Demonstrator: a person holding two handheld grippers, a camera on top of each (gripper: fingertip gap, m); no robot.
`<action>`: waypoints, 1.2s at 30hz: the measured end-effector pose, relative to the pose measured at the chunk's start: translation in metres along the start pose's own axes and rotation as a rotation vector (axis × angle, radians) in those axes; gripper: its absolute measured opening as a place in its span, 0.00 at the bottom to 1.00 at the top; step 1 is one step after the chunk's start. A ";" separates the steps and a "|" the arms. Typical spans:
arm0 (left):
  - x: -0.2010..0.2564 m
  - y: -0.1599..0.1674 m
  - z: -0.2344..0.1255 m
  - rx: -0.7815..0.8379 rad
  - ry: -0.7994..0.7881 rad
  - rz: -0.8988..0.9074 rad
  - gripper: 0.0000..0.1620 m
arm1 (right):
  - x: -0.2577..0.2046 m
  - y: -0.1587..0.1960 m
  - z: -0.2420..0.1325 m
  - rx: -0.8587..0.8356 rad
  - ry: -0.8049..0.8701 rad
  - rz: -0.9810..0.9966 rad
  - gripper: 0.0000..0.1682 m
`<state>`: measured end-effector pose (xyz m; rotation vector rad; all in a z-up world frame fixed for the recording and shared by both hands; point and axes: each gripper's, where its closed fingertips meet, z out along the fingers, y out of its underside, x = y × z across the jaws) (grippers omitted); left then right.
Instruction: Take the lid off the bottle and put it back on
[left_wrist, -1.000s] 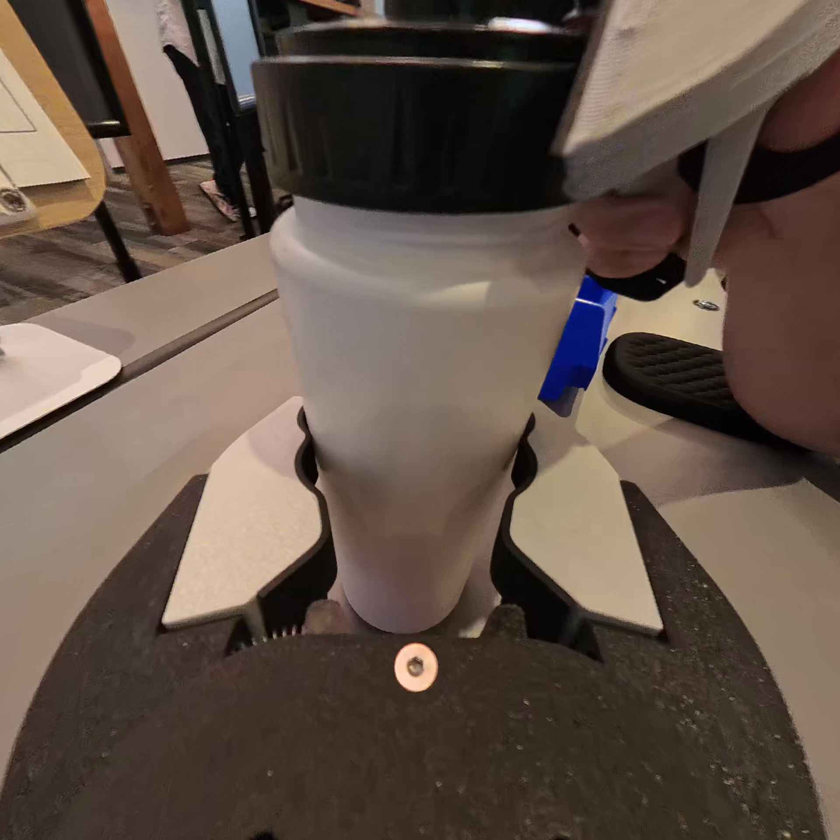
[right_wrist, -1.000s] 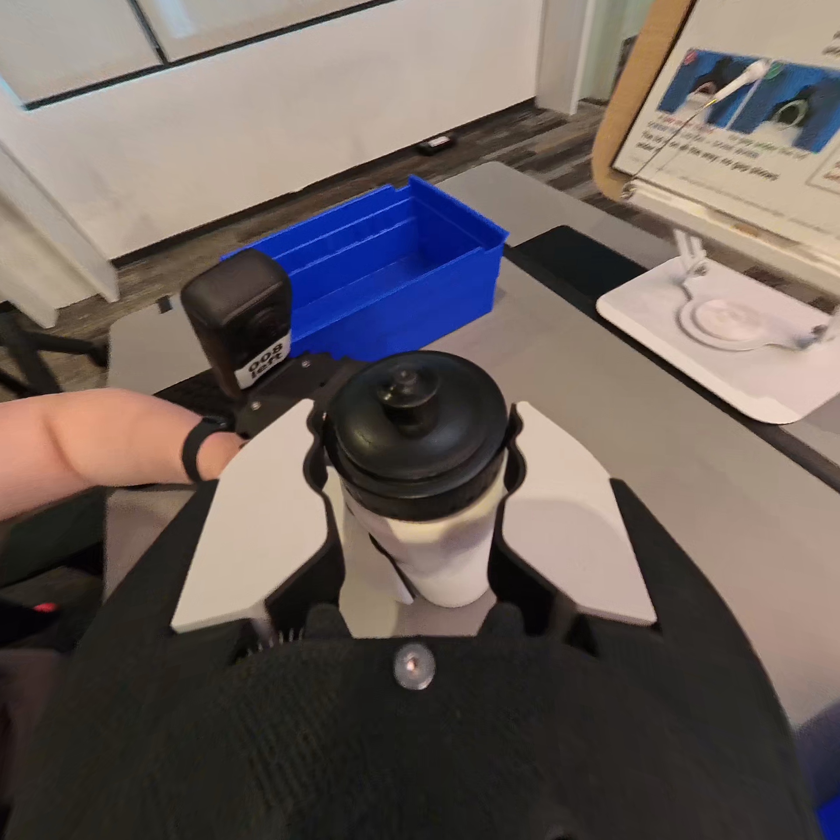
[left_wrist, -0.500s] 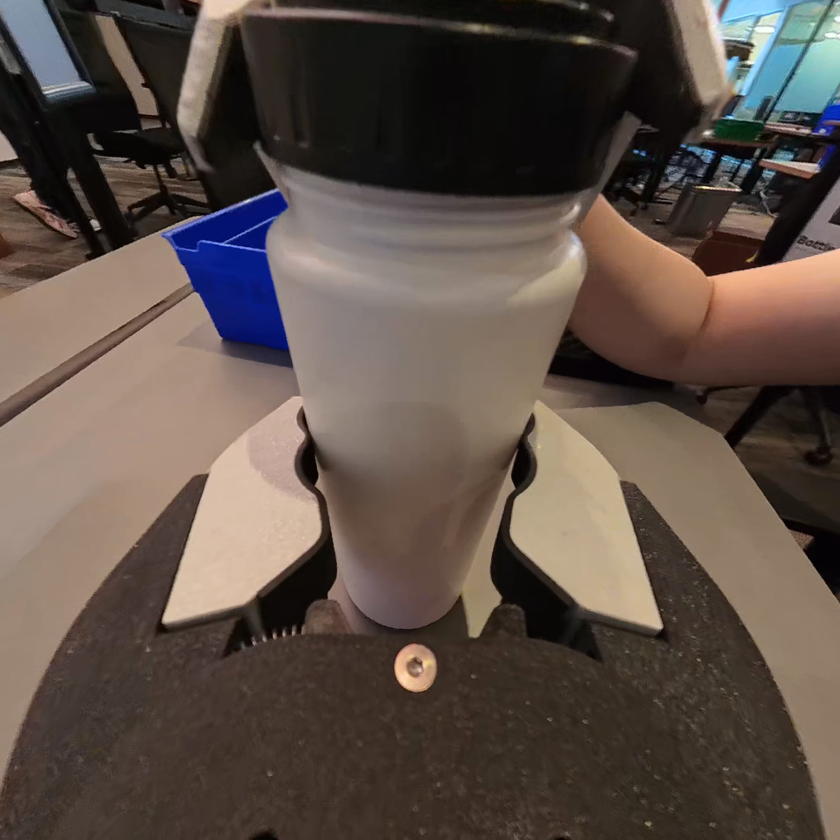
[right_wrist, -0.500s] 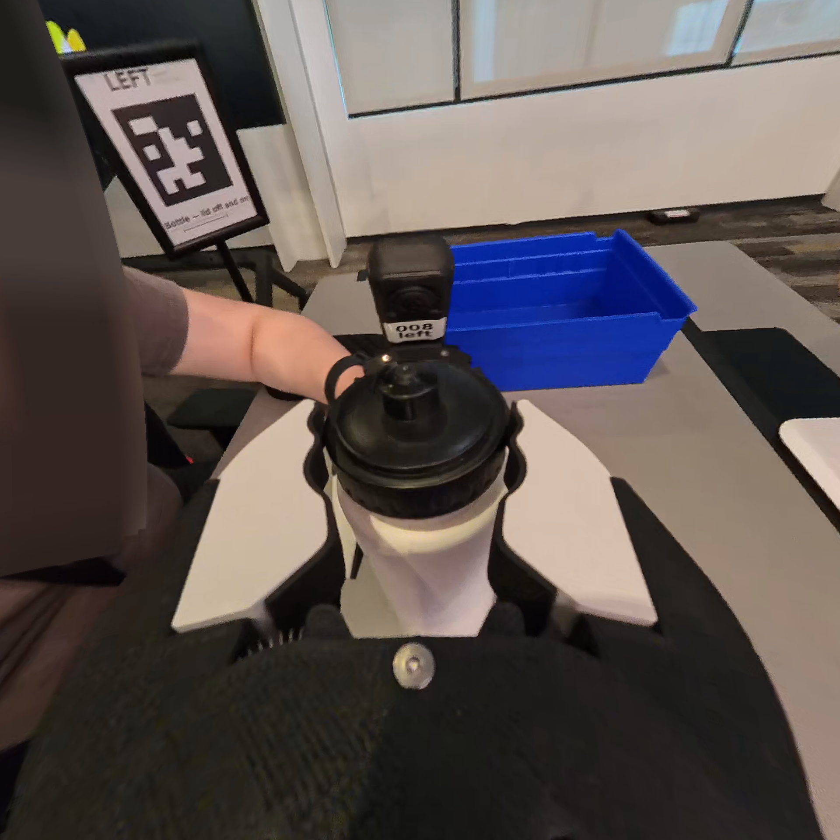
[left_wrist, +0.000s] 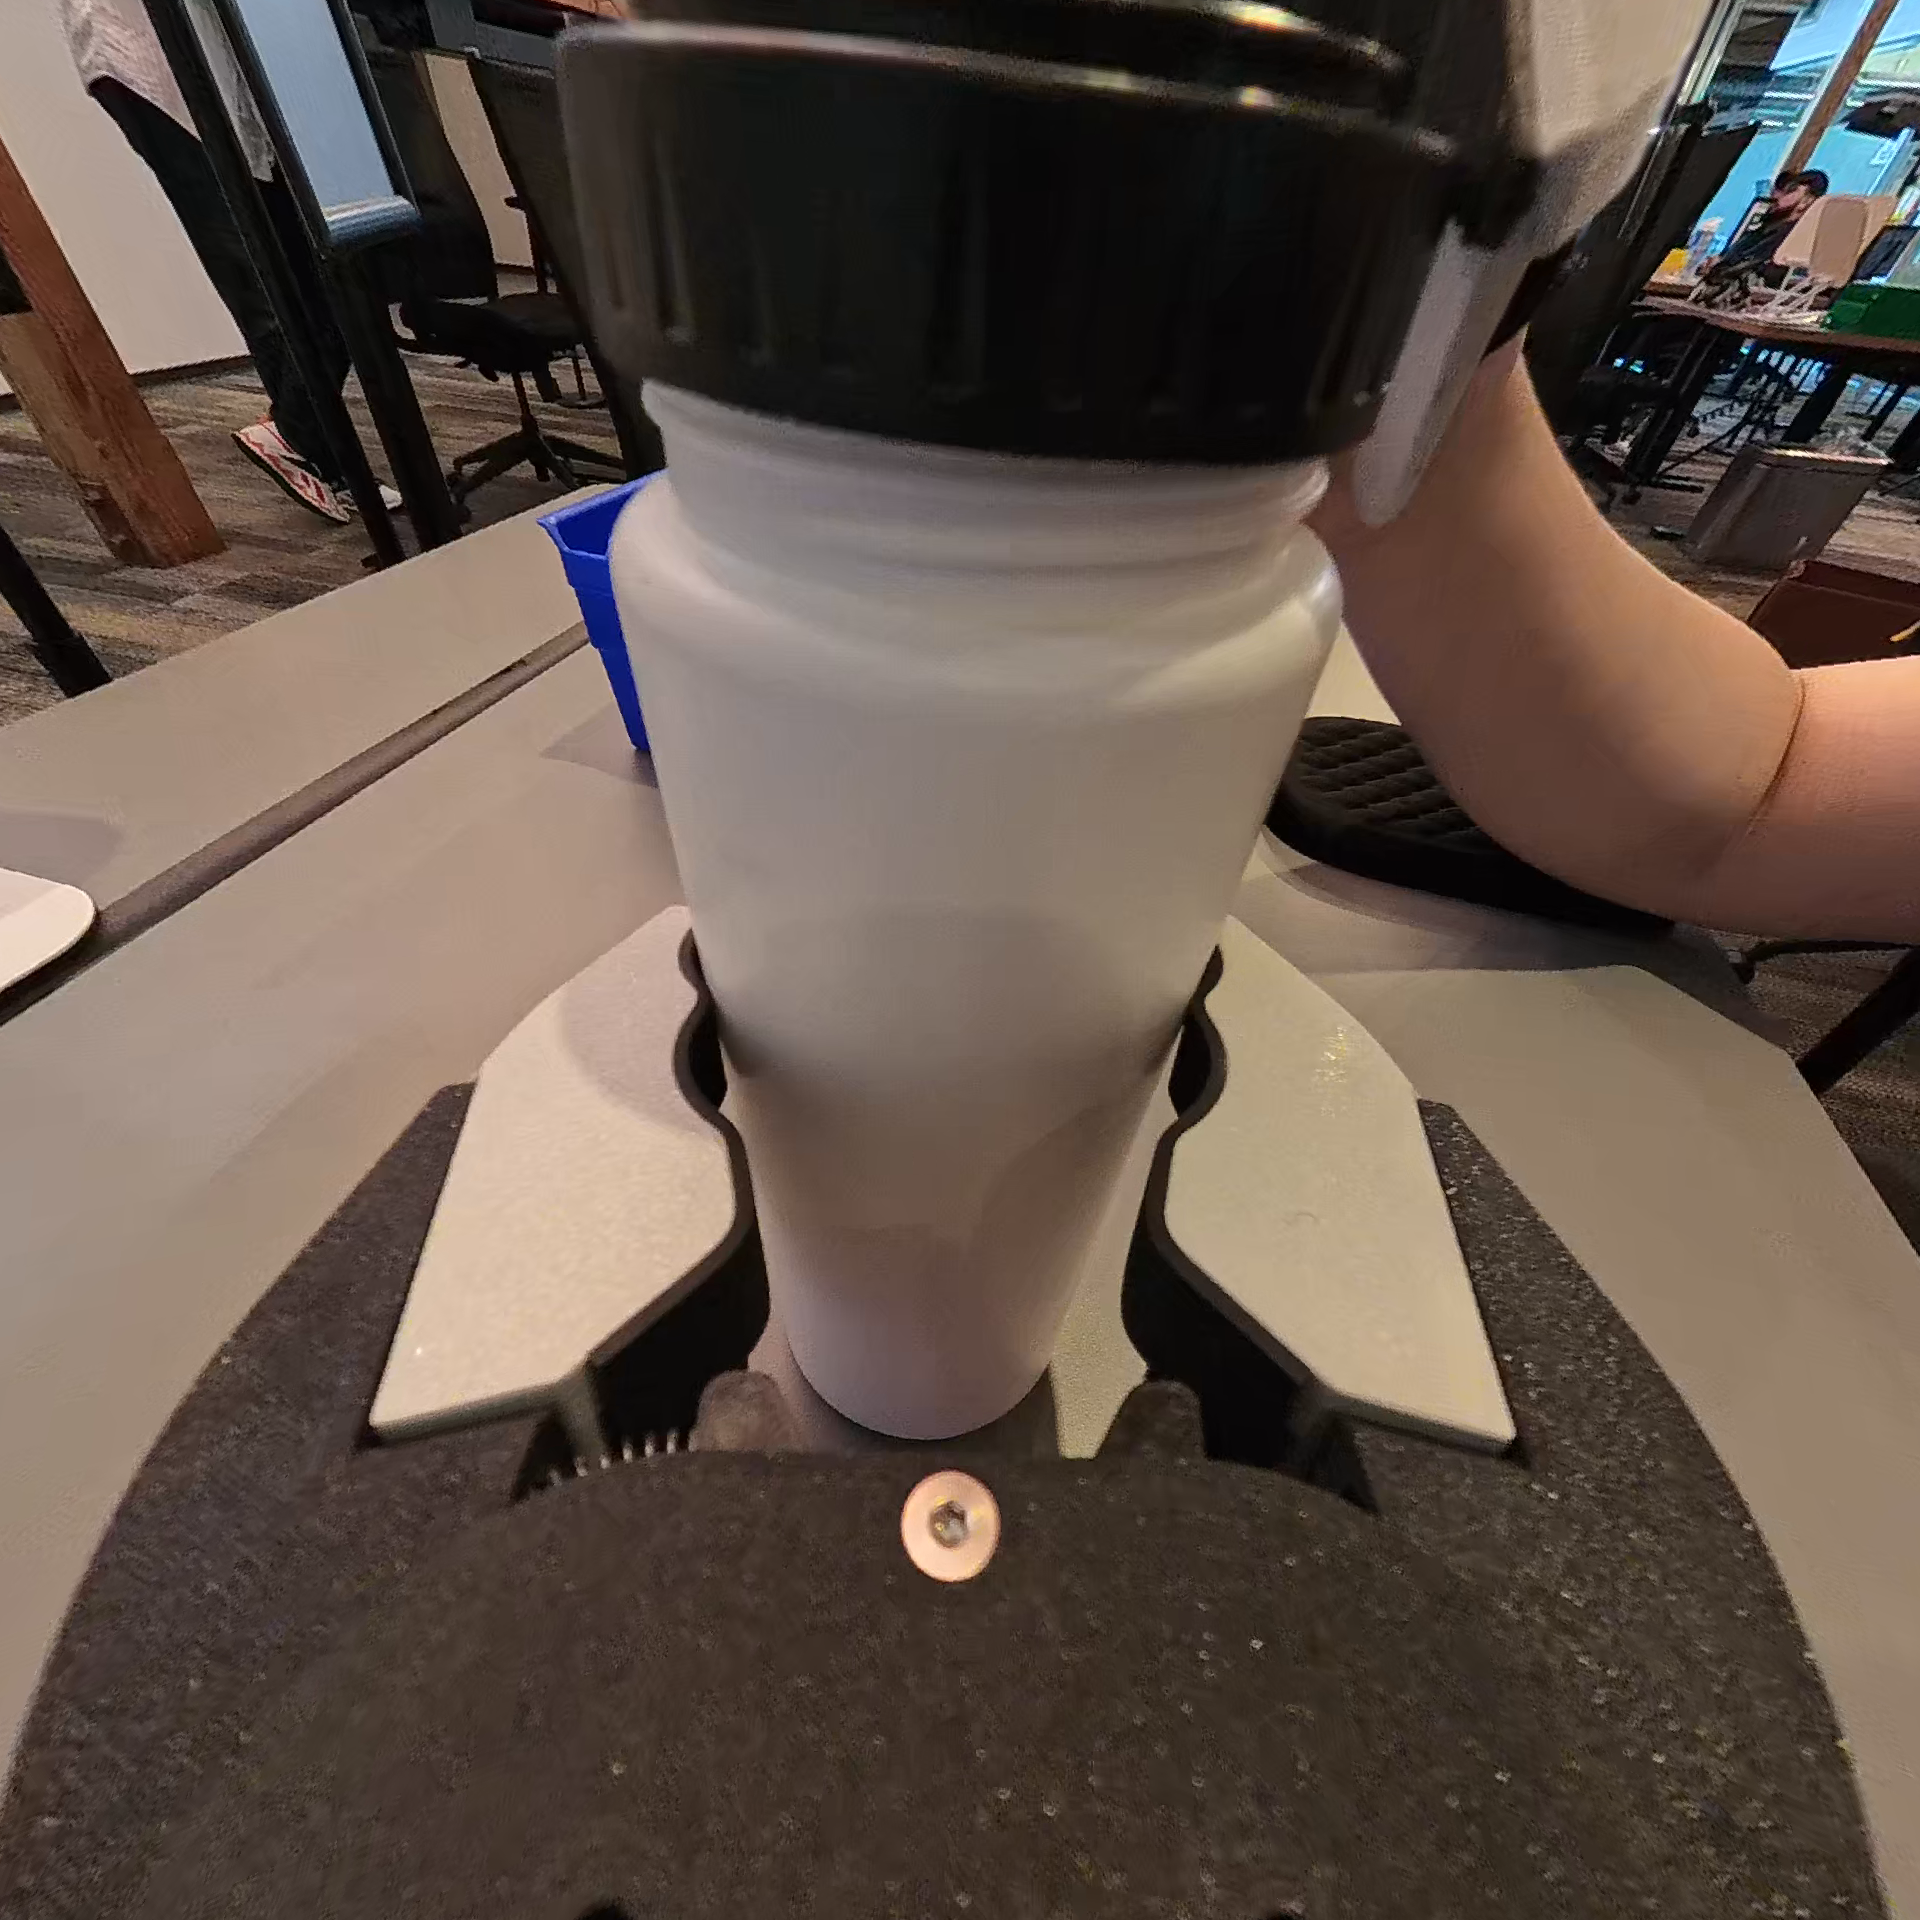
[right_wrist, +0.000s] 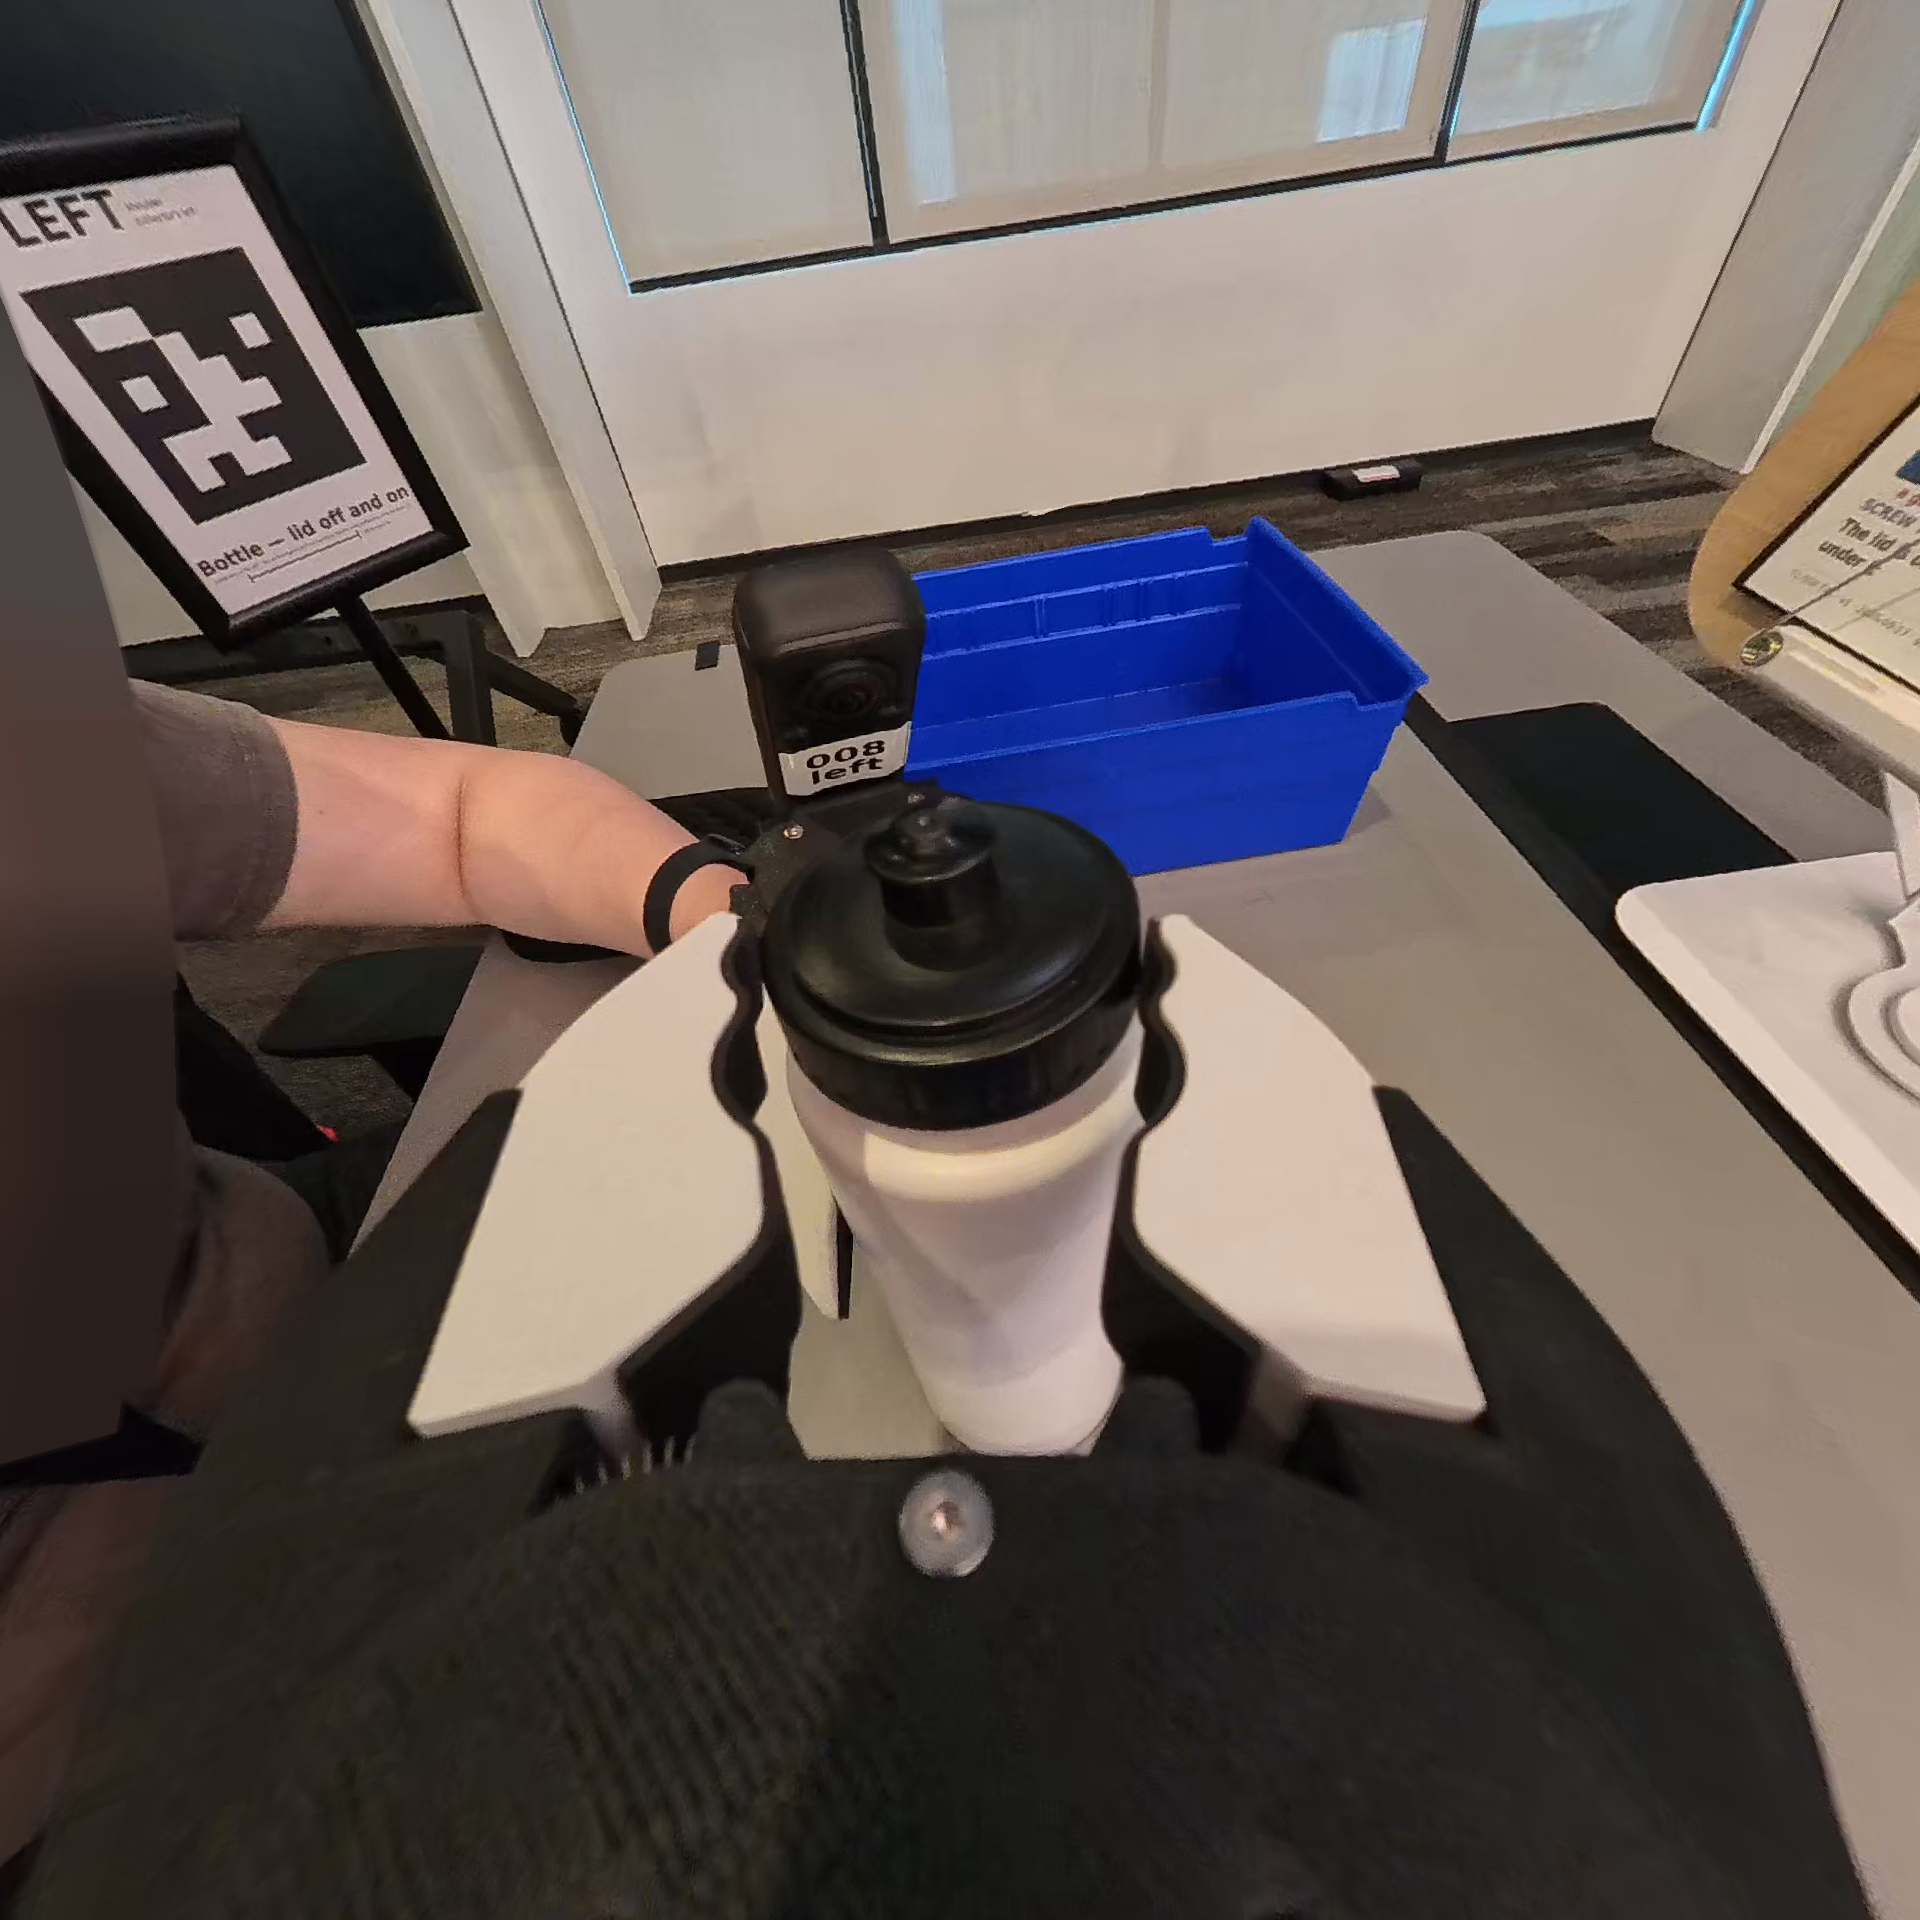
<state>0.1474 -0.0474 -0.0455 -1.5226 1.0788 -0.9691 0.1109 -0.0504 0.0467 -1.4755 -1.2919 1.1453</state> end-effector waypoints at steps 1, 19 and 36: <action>0.000 0.000 0.000 0.000 0.001 0.002 0.53 | 0.000 0.000 0.000 -0.003 0.000 -0.005 0.42; -0.019 0.002 -0.006 -0.031 -0.195 -0.017 0.53 | 0.013 -0.001 0.009 0.016 0.168 0.008 0.42; -0.026 0.002 -0.009 -0.040 -0.223 -0.018 0.53 | 0.017 -0.004 0.013 0.030 0.260 -0.053 0.44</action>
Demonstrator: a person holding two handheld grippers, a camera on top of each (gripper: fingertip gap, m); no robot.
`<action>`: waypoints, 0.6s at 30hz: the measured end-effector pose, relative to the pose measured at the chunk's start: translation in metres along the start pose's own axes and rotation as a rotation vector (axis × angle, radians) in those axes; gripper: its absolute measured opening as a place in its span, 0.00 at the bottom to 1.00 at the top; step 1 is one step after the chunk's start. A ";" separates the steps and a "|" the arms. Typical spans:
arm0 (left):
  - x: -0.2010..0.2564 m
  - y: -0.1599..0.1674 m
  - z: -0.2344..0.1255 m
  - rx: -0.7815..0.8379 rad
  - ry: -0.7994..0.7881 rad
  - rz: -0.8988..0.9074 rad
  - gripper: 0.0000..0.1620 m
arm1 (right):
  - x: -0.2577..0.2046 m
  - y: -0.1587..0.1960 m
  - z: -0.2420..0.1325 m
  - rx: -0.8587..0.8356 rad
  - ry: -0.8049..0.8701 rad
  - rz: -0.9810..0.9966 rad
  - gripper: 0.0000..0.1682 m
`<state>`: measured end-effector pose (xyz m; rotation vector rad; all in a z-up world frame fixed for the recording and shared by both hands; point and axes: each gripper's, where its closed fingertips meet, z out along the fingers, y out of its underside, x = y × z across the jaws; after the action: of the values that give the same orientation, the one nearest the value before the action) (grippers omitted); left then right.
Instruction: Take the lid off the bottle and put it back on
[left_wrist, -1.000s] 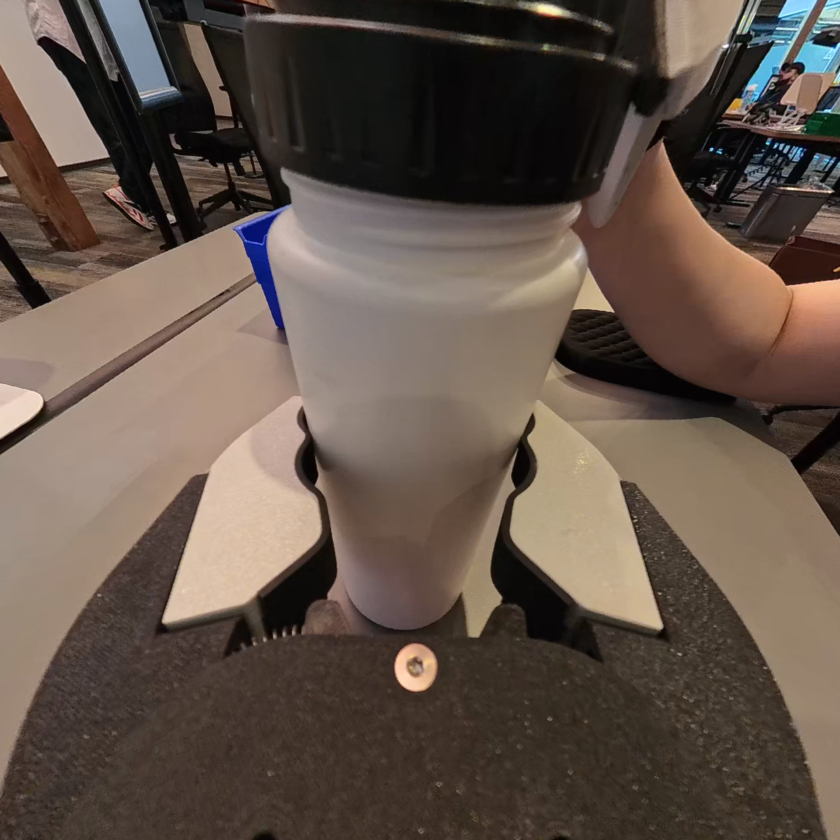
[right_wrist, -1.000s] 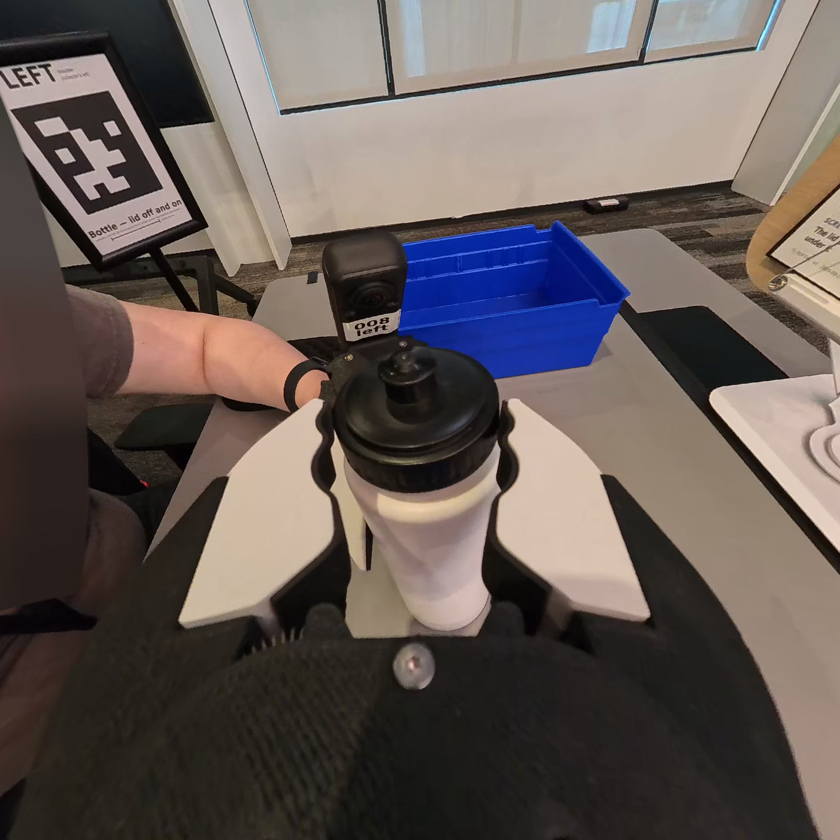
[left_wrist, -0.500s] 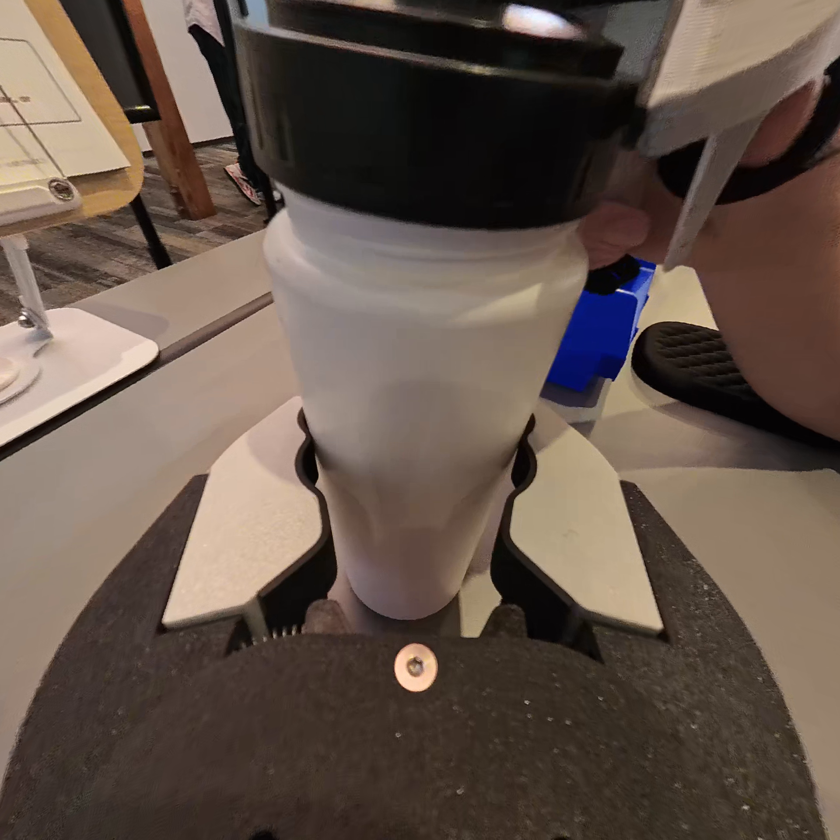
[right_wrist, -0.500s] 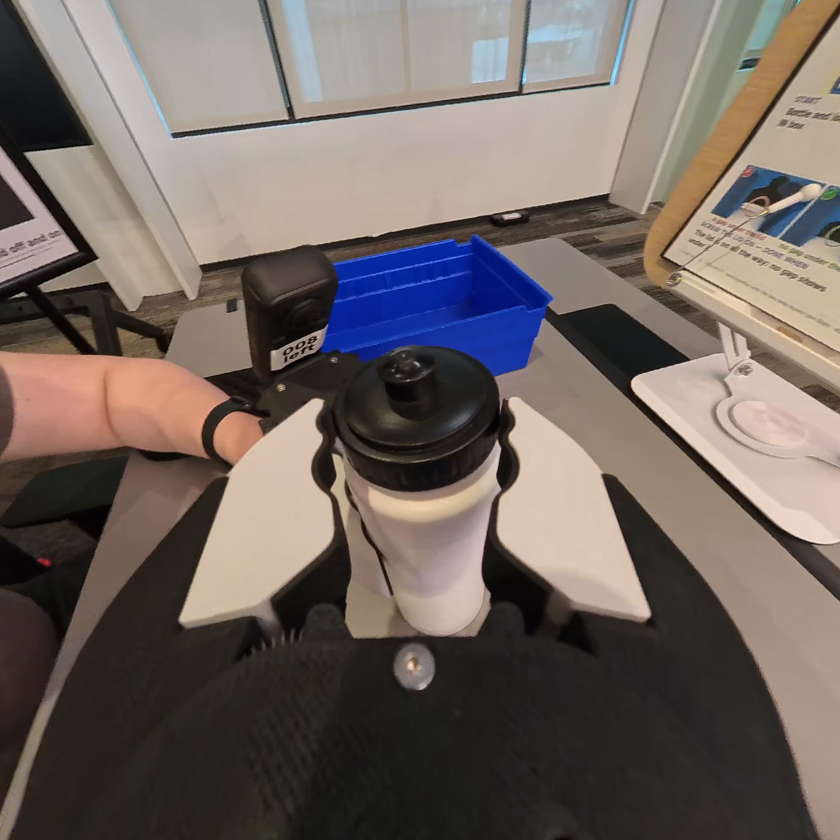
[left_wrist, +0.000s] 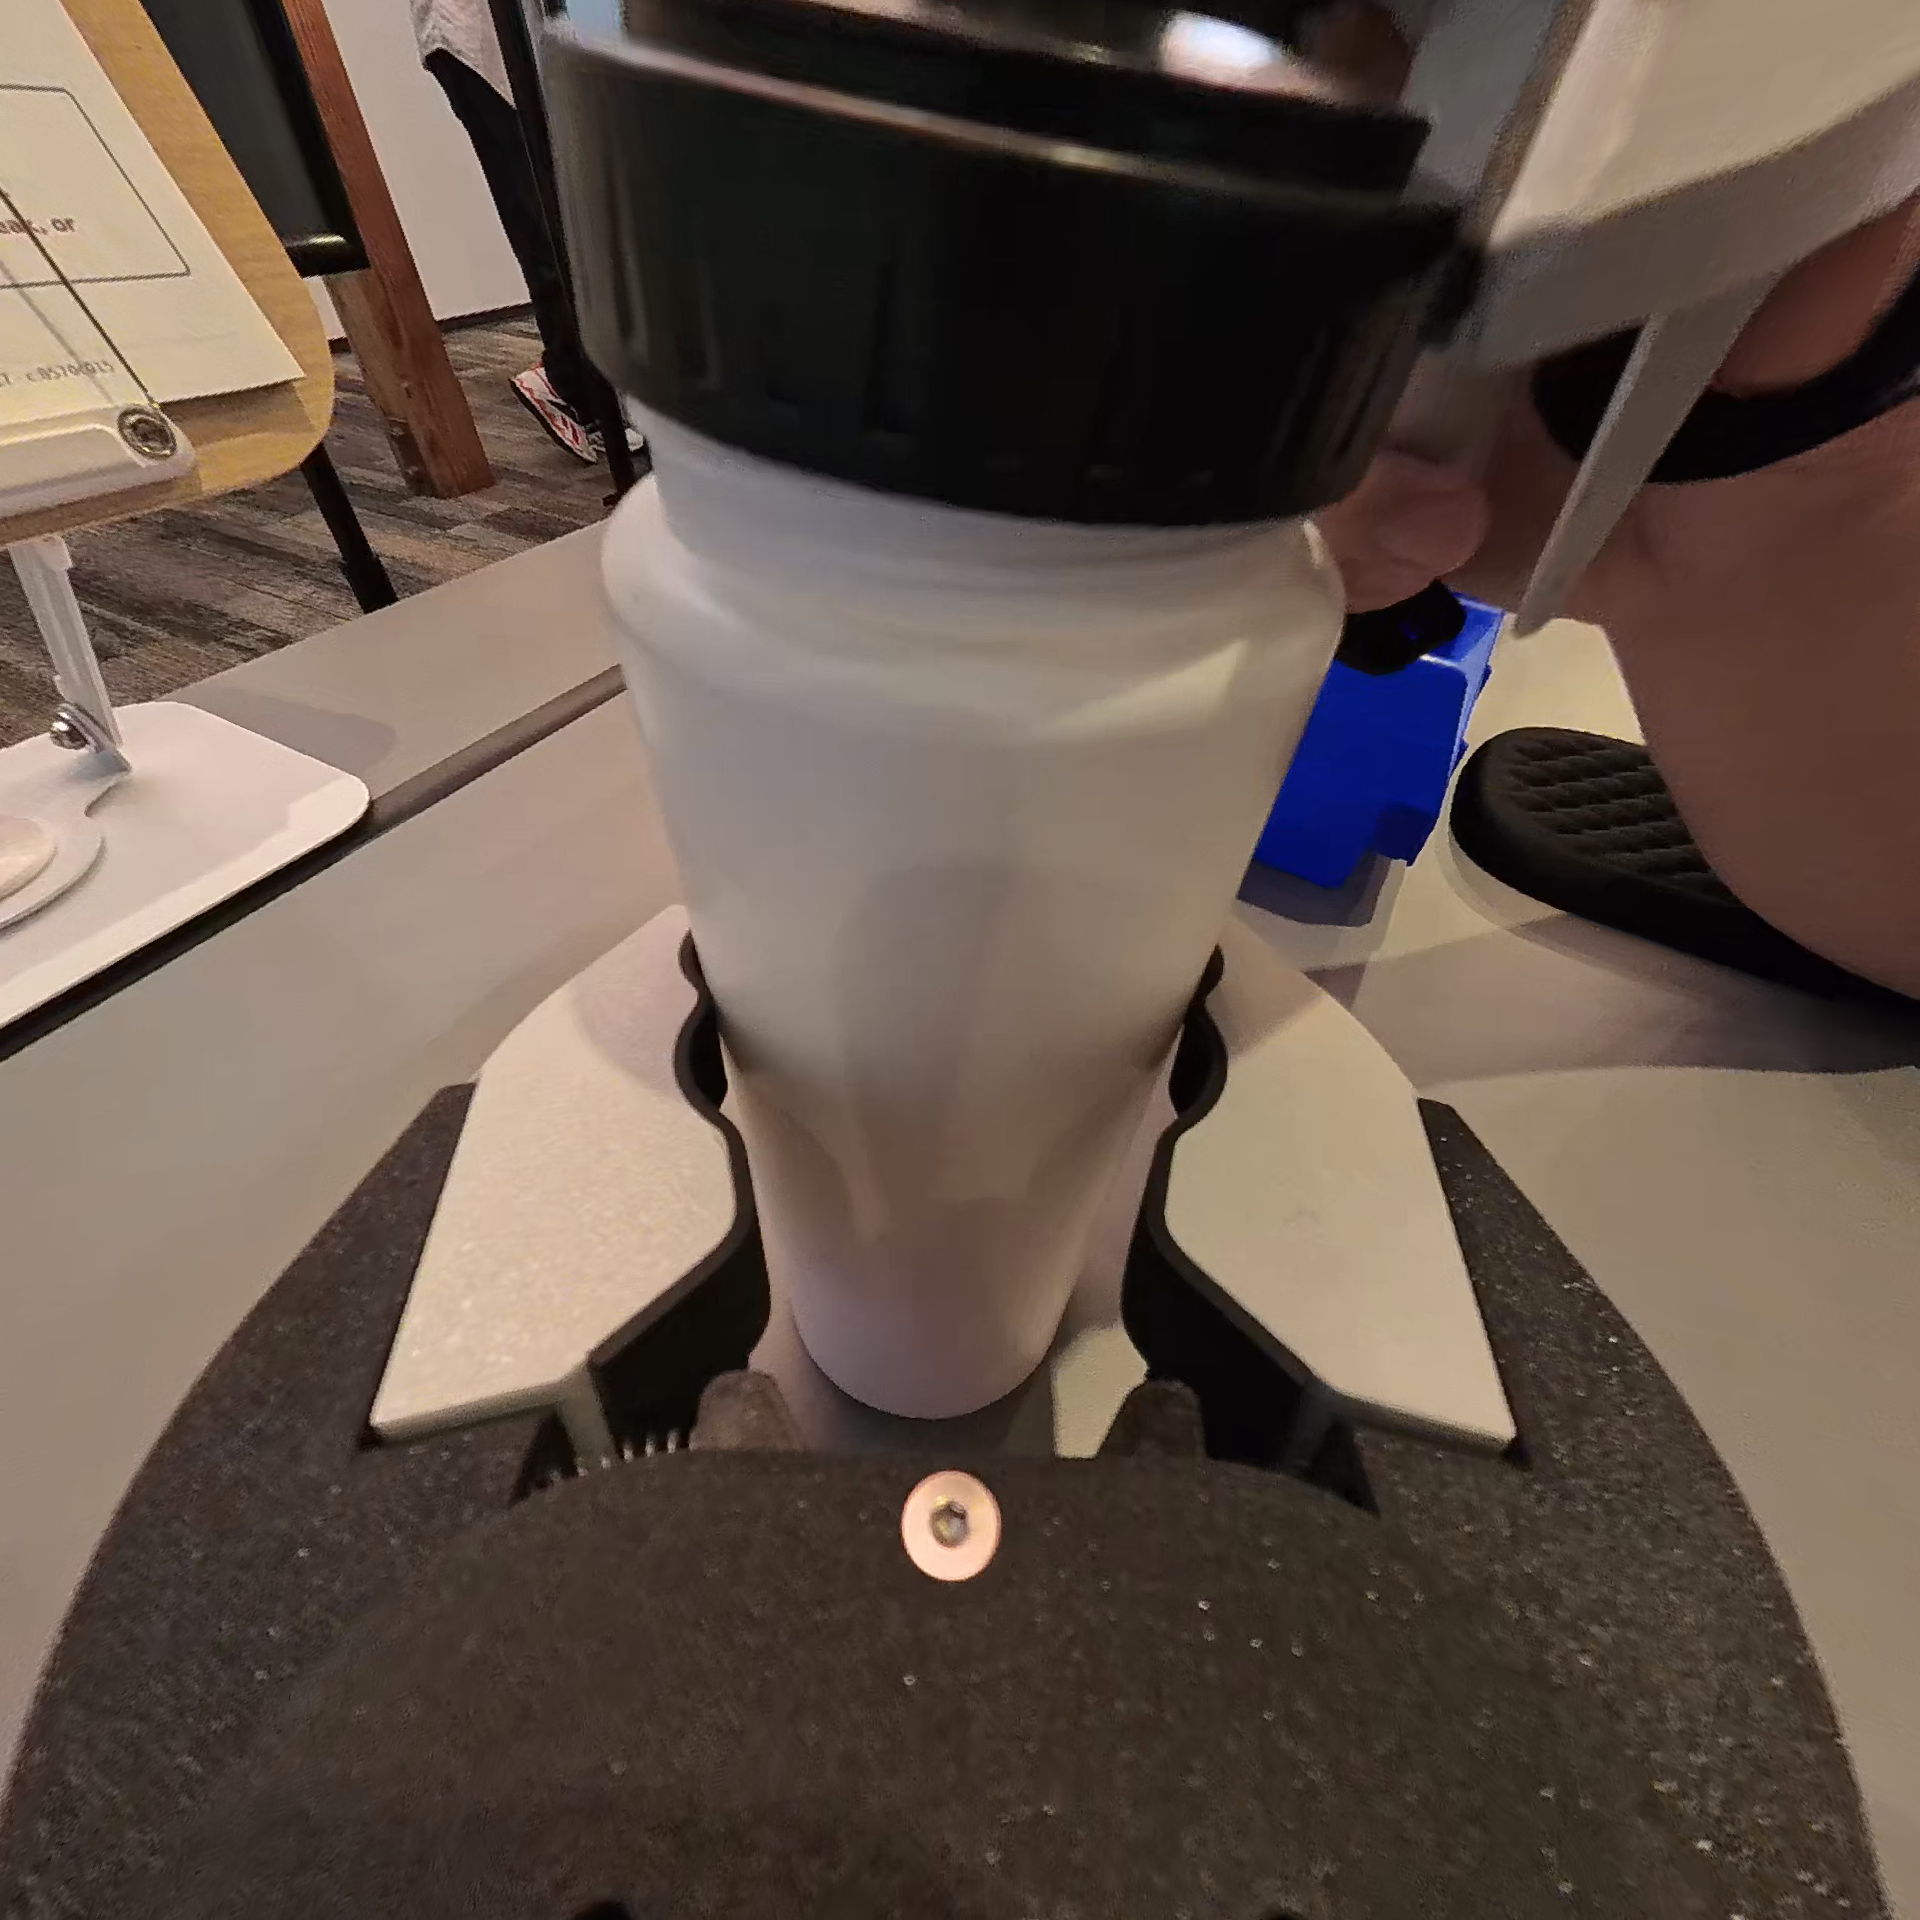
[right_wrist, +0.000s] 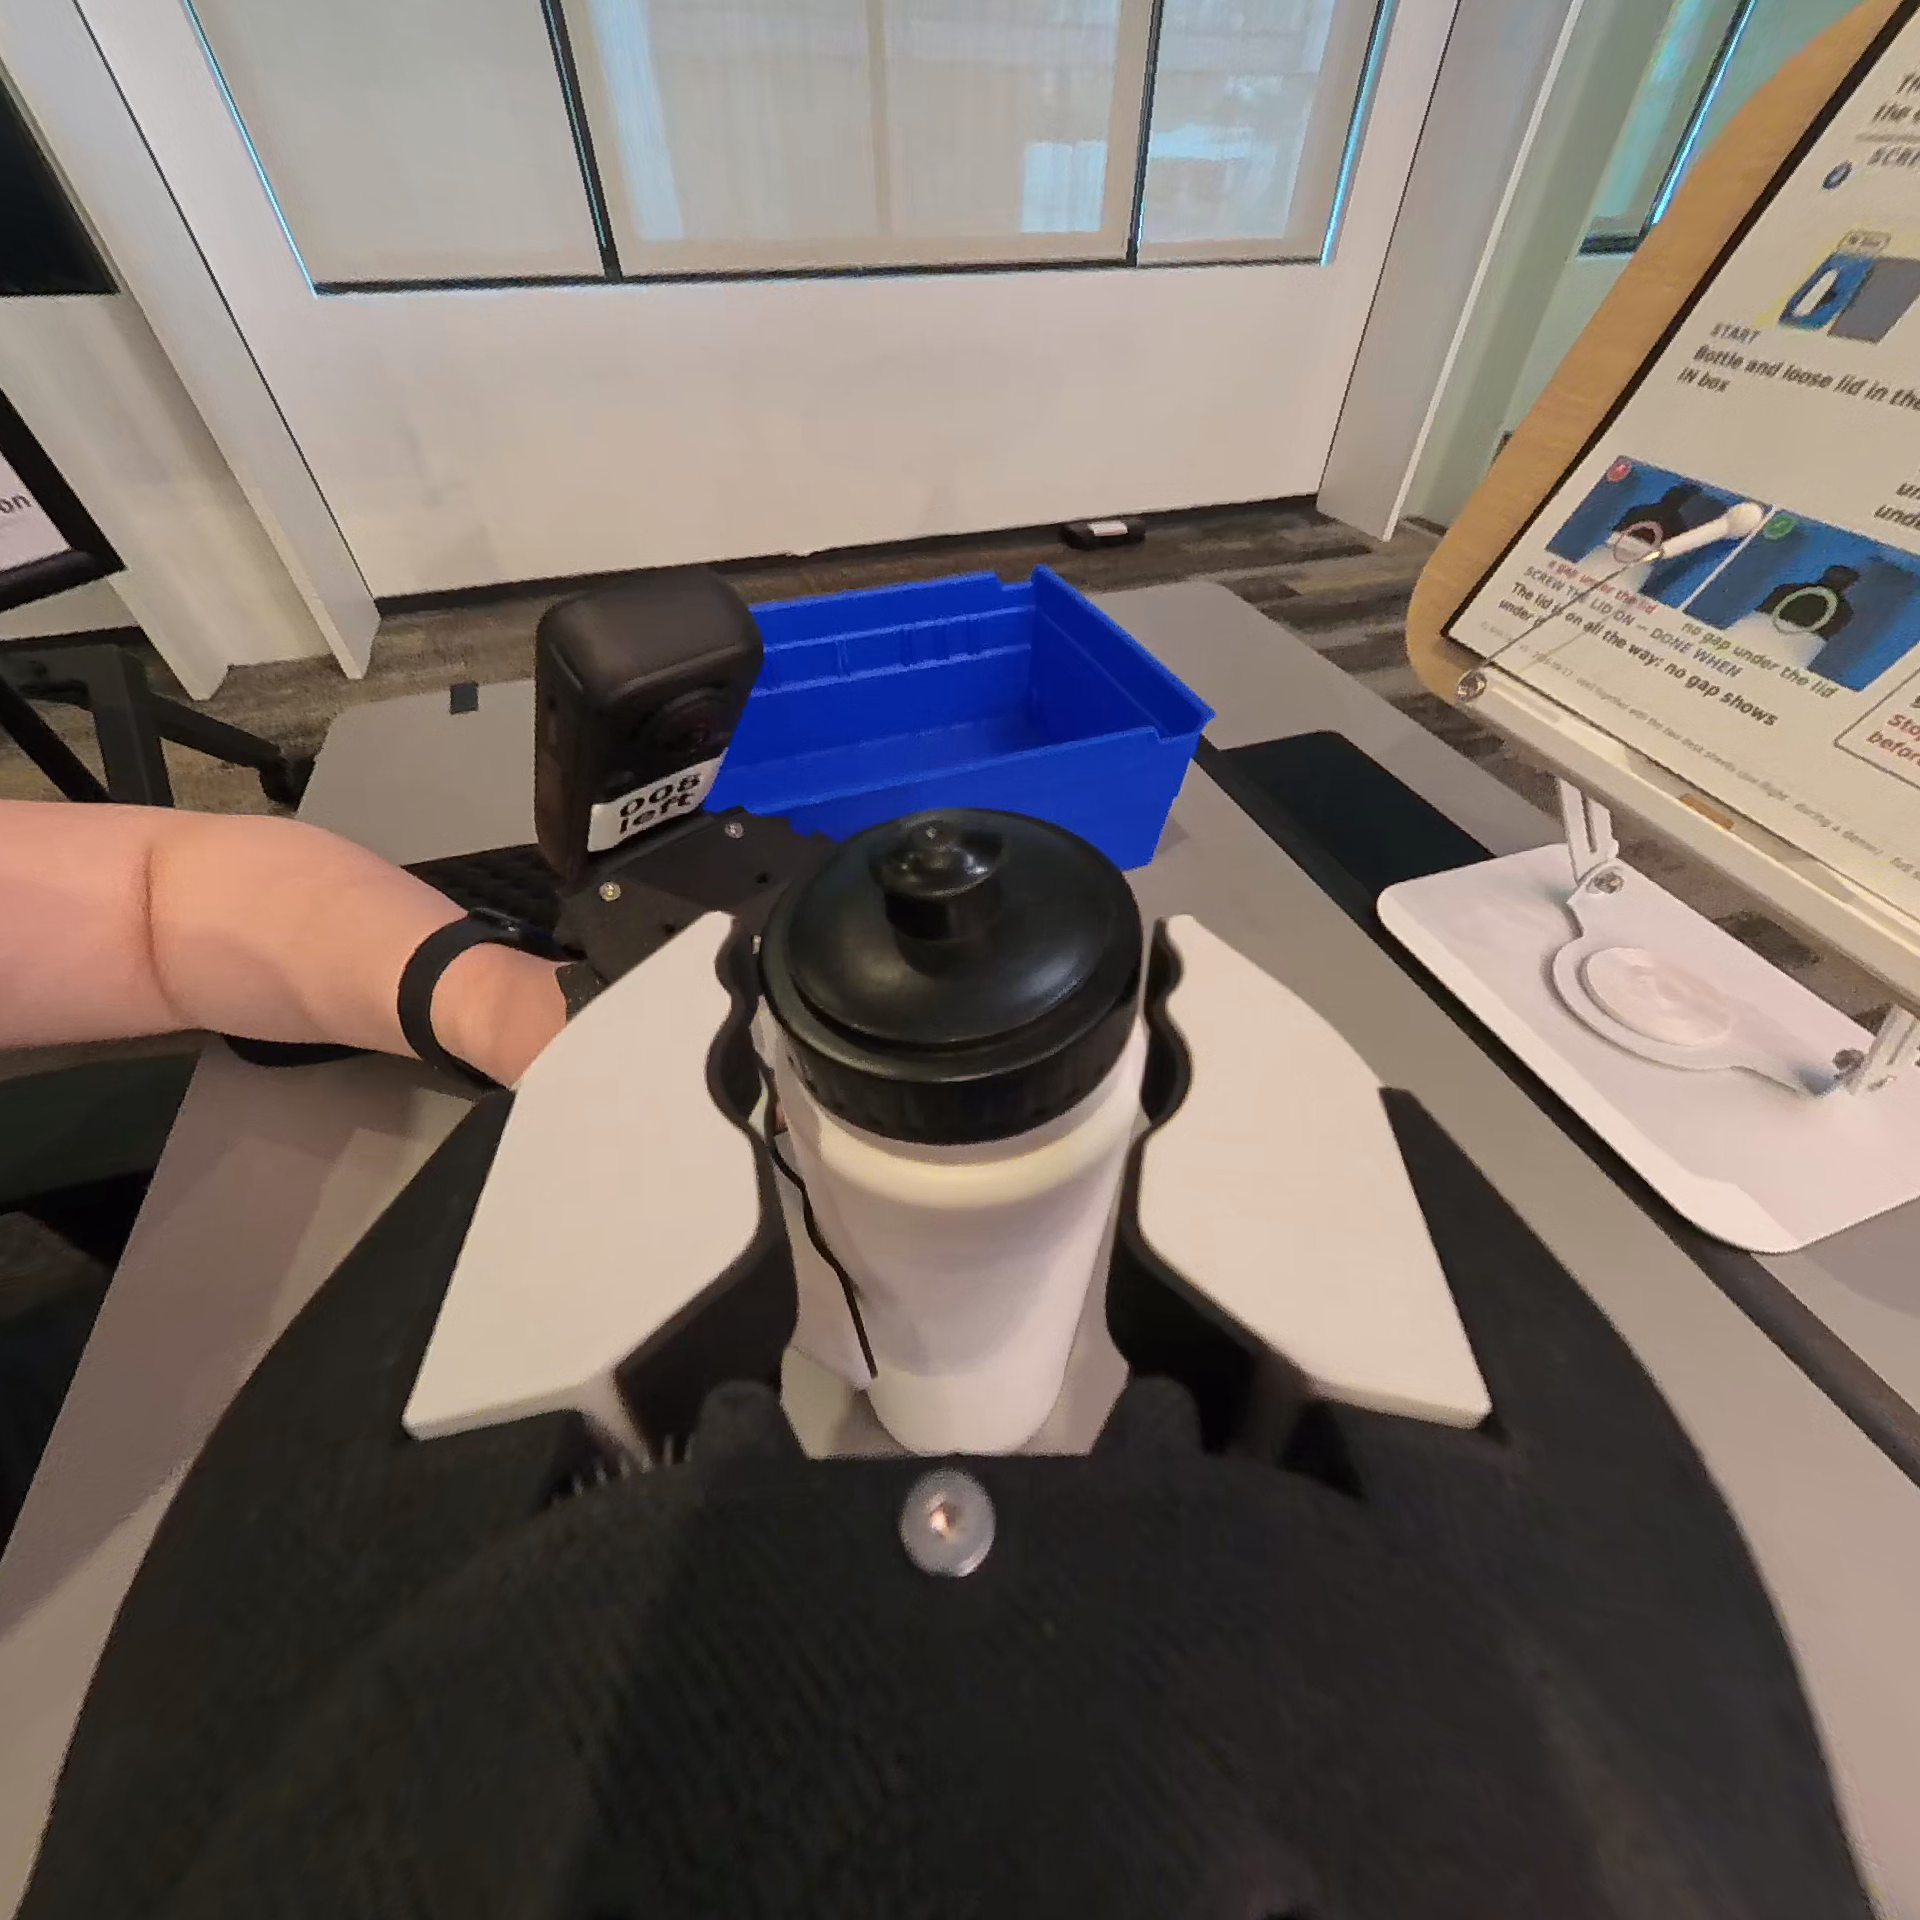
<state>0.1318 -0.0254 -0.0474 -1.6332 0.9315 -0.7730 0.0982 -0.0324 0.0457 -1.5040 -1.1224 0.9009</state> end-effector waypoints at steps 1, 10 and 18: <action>0.001 0.000 0.000 -0.001 0.002 0.001 0.53 | 0.000 0.004 0.002 -0.020 -0.001 -0.004 0.44; 0.012 0.000 0.003 -0.010 0.062 0.017 0.53 | -0.006 0.008 -0.002 -0.082 -0.060 -0.036 0.45; 0.014 0.000 0.003 -0.003 0.078 0.021 0.53 | -0.008 0.008 -0.005 -0.005 -0.196 0.012 0.45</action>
<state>0.1411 -0.0361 -0.0478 -1.6031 1.0037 -0.8265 0.1024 -0.0422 0.0394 -1.4510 -1.2577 1.0719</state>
